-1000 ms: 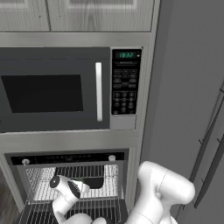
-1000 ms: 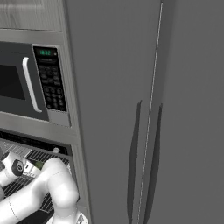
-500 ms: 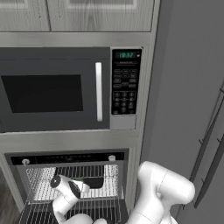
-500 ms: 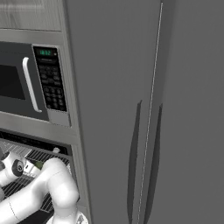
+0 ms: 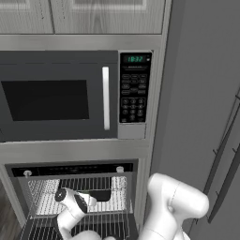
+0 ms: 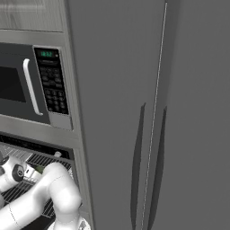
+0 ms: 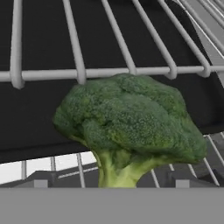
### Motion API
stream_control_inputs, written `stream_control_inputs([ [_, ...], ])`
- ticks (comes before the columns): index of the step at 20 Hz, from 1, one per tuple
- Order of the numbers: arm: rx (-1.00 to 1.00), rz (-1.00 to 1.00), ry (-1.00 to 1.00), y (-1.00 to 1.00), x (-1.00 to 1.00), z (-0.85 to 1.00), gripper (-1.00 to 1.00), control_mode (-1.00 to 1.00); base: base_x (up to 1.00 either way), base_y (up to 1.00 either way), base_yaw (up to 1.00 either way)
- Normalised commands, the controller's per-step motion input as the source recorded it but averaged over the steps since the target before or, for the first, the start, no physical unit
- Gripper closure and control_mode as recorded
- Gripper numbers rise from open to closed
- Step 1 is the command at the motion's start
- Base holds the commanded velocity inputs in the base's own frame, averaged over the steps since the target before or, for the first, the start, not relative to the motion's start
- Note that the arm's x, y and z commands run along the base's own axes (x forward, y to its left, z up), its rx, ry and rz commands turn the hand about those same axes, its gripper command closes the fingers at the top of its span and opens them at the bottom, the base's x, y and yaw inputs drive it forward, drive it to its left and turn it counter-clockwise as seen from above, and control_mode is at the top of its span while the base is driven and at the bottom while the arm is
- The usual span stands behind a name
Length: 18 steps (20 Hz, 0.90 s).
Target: Place the broccoli on the bottom rack of the oven.
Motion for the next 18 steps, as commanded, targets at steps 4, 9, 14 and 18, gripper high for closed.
stream_control_inputs([
  [4, 0.0, 0.0, 0.0, 0.02, -0.22, 0.18, -1.0, -1.0, 0.0, 0.0, 0.0],
  [9, 0.0, 0.0, 0.0, 0.0, -0.3, 0.51, -1.0, -1.0, 0.0, 0.0, 0.0],
  [14, 0.0, 0.0, 0.0, 0.0, -0.23, 0.69, -1.0, -1.0, 0.0, 0.0, 0.0],
  [18, 0.0, 0.0, 0.0, 0.0, -0.44, 0.79, -1.0, -1.0, 0.0, 0.0, 0.0],
])
